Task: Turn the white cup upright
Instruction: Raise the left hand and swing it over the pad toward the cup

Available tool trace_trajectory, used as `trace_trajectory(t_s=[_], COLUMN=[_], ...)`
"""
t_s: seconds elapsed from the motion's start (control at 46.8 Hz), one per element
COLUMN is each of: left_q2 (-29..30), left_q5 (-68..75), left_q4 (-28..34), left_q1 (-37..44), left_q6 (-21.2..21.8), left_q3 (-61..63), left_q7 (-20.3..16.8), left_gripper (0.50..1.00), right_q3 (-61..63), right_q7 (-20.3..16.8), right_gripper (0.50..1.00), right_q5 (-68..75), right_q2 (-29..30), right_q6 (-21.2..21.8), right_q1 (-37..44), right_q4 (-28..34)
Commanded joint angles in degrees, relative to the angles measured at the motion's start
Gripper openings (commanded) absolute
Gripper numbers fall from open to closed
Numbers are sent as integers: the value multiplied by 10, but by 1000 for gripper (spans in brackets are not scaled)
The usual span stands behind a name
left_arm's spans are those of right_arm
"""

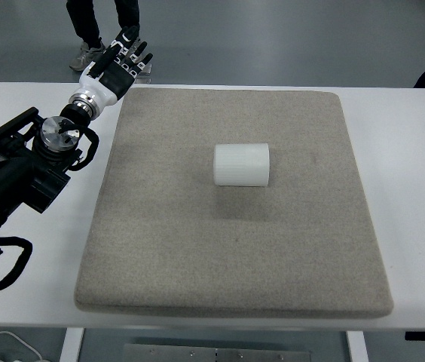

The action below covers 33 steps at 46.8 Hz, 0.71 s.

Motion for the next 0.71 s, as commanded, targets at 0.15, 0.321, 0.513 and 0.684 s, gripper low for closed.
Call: trace_trajectory(t_s=[0.15,0.321,0.513,0.684], left_q2=[-1,3,23,36], left_q5=[38,133,237,325], left_q4=[-2,-5,-38,-94], left_q1=[0,-18,-43,-48], left_q6=[-39,-43,-50,-51], left_q3=[8,6,7,7], left_q7=[-1,-1,-1,0], left_gripper=[994,994,994,994], right_q3=[0,0,0,0], right_q7=[0,0,0,0], right_gripper=[930,930,930,930], right_q5=[0,0,0,0], right_q2=[0,0,0,0], right_q6=[0,0,1,0], right_q1=[0,0,0,0], right_q4=[0,0,0,0])
